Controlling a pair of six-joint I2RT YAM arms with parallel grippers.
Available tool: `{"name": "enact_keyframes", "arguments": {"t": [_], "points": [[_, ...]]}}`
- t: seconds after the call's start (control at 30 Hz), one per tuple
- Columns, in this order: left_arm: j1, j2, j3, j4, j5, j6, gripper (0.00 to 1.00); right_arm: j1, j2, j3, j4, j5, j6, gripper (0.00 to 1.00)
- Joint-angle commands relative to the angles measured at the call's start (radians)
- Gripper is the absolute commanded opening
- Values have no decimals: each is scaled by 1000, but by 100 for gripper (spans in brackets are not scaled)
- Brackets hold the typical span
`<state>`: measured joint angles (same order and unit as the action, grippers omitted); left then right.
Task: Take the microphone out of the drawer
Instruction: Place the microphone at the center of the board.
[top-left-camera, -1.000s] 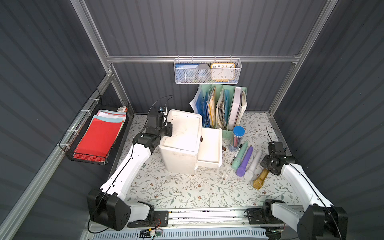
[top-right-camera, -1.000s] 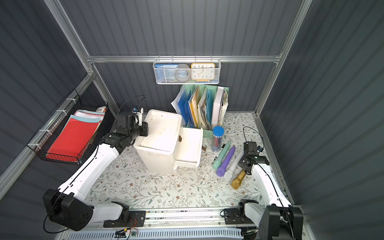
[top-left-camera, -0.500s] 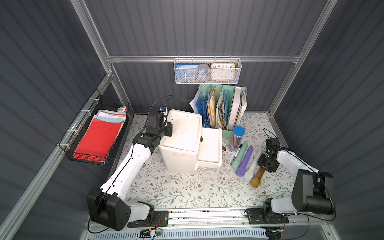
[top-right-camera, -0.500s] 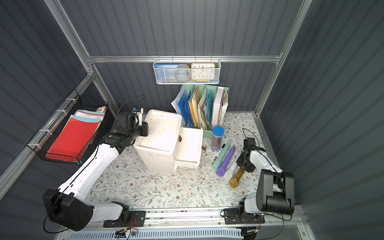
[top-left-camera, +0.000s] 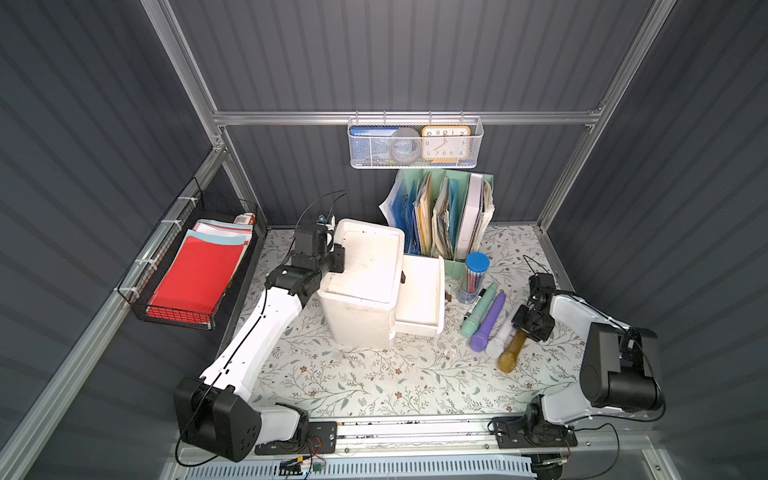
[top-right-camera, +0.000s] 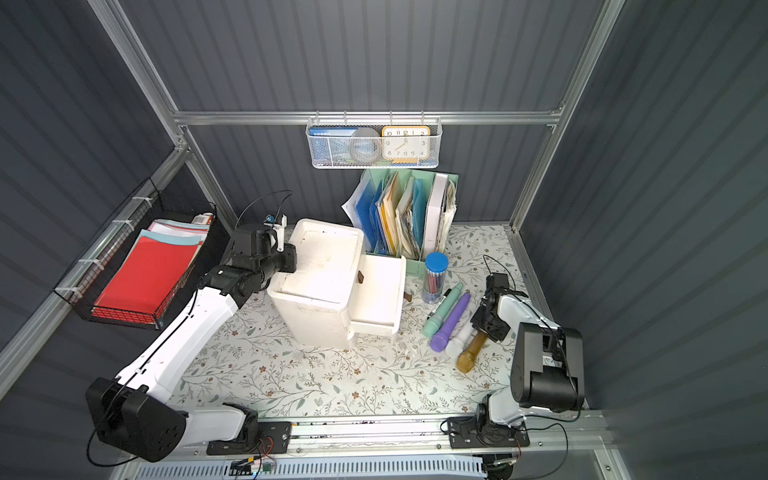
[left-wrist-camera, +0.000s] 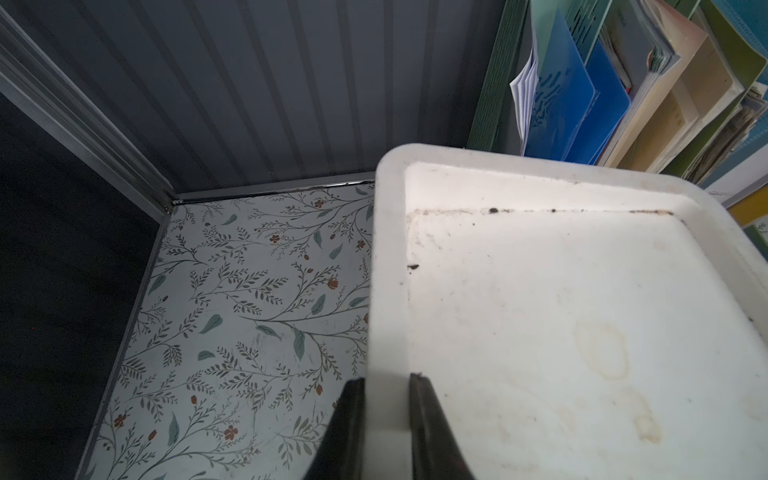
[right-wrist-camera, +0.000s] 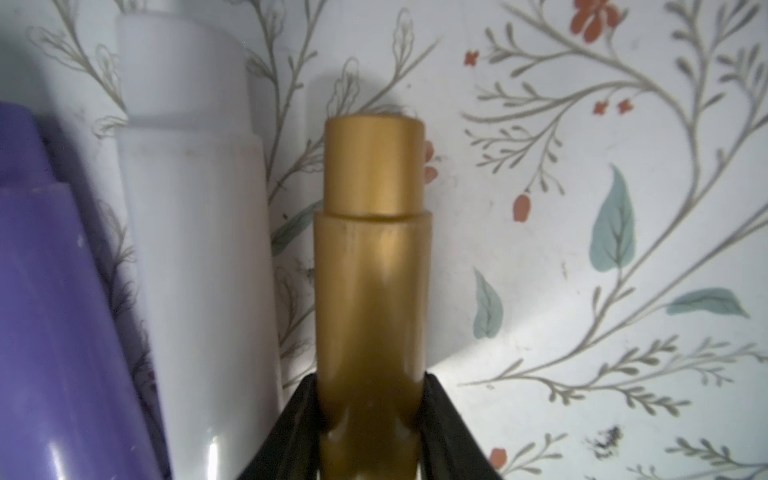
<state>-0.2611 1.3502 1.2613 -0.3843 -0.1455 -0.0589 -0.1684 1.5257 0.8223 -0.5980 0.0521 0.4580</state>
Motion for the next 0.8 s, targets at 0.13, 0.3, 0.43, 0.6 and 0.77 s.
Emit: {"name": "enact_keyframes", "arguments": {"t": [0.13,0.3,0.43,0.6,0.77], "points": [[-1,84,-74,-139,47,-16,1,-3,-5,-1,-17,-9,30,47],[-1,86,-74,-139,50,-16,1,-3,-41,-9,-36,-5,27,48],[-1,87,-73,-139,53,-17,1,-2,-93,-4,-77,12,17,49],[-1,89,-73,-139,55,-19,1,-3,-195,22,-132,12,14,55],[-1,88,-73,-137,57,-18,1,-2,-296,67,-162,-61,20,58]]}}
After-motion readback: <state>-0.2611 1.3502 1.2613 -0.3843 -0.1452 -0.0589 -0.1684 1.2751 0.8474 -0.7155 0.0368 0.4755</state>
